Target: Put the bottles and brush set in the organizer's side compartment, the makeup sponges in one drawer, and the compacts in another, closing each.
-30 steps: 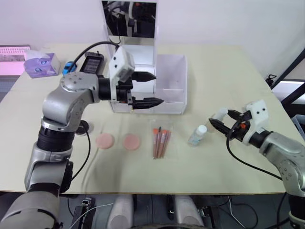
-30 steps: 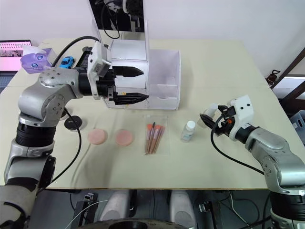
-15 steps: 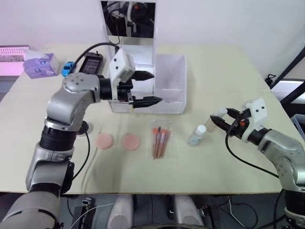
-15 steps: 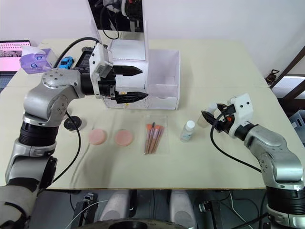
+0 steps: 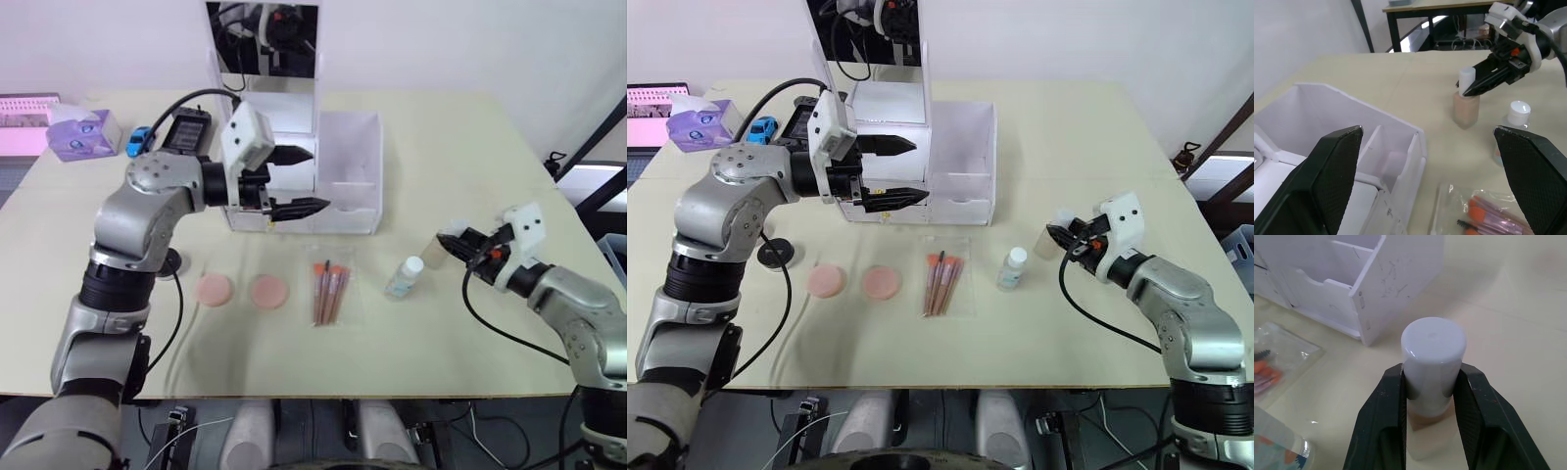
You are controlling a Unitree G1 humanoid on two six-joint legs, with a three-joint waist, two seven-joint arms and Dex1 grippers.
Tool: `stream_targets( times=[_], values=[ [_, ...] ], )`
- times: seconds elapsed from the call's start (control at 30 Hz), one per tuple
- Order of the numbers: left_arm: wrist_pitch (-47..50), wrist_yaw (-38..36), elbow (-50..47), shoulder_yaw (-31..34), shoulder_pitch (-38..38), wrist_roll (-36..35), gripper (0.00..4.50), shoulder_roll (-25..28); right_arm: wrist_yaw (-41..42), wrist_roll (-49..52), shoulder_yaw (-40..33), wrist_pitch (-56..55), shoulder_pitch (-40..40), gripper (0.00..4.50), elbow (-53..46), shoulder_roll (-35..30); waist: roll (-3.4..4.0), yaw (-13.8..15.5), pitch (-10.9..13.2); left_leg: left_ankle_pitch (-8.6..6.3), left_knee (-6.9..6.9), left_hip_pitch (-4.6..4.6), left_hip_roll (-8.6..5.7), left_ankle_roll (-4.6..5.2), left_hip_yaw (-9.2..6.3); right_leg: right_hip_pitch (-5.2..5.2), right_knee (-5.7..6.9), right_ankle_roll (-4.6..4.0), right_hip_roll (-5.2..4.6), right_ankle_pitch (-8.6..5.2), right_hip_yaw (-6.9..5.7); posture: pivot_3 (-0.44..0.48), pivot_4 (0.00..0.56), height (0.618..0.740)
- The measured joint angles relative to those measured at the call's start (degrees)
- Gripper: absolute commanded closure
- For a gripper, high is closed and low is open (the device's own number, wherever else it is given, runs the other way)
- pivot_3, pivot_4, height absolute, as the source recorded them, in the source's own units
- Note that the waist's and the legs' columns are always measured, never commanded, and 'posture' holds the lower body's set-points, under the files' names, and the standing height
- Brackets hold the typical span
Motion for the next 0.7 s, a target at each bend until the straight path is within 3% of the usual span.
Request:
stream_targets(
  times=[0.2, 0.4, 0.7],
  values=[
    [-0.90, 0.29, 0.25, 0.01, 0.94, 0.10, 0.00, 0.12, 1.30, 4.72, -2.57, 3.54, -3.49, 3.48, -1.53, -1.85, 0.01, -0.24, 0.00, 0.00, 0.02, 0.01, 0.00, 0.00, 0.01, -0.01, 0.03, -0.02, 0.00, 0.02, 0.01, 0.000, 0.150, 0.740],
    [-1.14, 1.57, 0.86, 0.49, 2.65, 1.08, 0.00, 1.70, 3.63, 8.59, -0.43, 9.22, -16.73, 3.48, -1.54, -5.54, 0.03, -1.11, 0.02, 0.00, 0.01, 0.03, 0.15, 0.00, 0.00, -0.02, 0.03, -0.09, 0.15, 0.05, 0.00, 0.000, 0.150, 0.740],
    [-0.23, 6.14, -3.72, 5.71, 11.47, 1.03, 0.00, 5.07, 12.57, 1.42, 16.48, 6.43, -42.10, 3.48, 15.43, -1.81, 0.06, -1.32, 0.04, 0.00, -0.16, -0.04, 0.39, 0.00, 0.13, -0.31, 0.07, -0.14, 0.42, 0.11, 0.12, 0.000, 0.150, 0.740]
  ],
)
